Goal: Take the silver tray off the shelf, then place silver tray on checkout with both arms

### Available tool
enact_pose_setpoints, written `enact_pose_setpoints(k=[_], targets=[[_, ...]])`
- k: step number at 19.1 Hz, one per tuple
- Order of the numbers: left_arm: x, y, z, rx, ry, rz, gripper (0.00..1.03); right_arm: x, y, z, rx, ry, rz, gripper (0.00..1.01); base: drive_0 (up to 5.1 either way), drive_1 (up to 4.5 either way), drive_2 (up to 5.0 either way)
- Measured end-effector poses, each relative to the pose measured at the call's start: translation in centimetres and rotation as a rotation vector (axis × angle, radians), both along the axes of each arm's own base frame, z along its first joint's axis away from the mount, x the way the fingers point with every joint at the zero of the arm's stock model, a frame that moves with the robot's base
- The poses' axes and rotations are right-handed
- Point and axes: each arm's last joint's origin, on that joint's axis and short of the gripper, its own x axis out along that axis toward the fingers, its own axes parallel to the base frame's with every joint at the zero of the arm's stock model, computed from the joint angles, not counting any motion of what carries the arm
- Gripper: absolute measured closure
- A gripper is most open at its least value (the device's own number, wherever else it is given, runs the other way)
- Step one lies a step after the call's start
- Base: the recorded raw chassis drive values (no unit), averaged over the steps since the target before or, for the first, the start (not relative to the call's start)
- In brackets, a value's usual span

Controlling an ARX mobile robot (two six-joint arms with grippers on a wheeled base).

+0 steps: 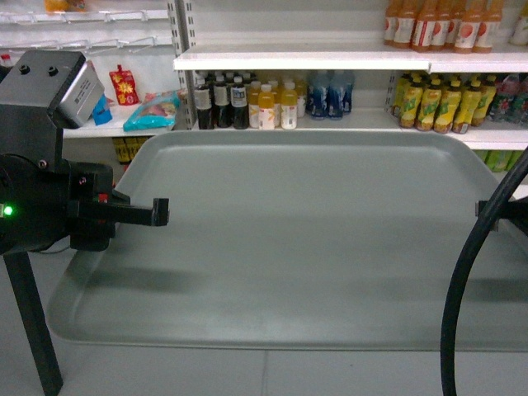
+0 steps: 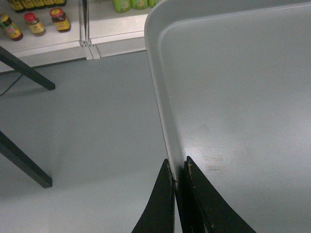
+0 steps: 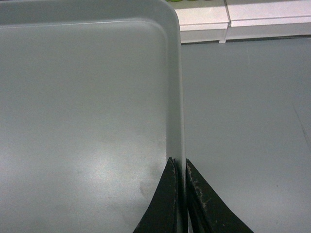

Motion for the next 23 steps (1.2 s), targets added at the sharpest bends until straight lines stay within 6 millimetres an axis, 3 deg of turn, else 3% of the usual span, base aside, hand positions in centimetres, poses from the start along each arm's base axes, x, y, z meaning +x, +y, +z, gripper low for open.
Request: enact_pose_setpoints(k=[13, 23], targets=[[0.0, -0.02, 0.0, 0.0, 0.0, -0.001, 1.0, 0.03, 0.0, 0.07, 0.001, -0.007, 0.0, 0.98, 0.0, -4.05, 4.1], [-0.01, -0.01, 0.07, -0.001, -0.005, 0.001, 1.0, 0.02, 0.0, 0.11, 0.002, -0.008, 0.0, 0.98, 0.0, 0.0, 0.0]])
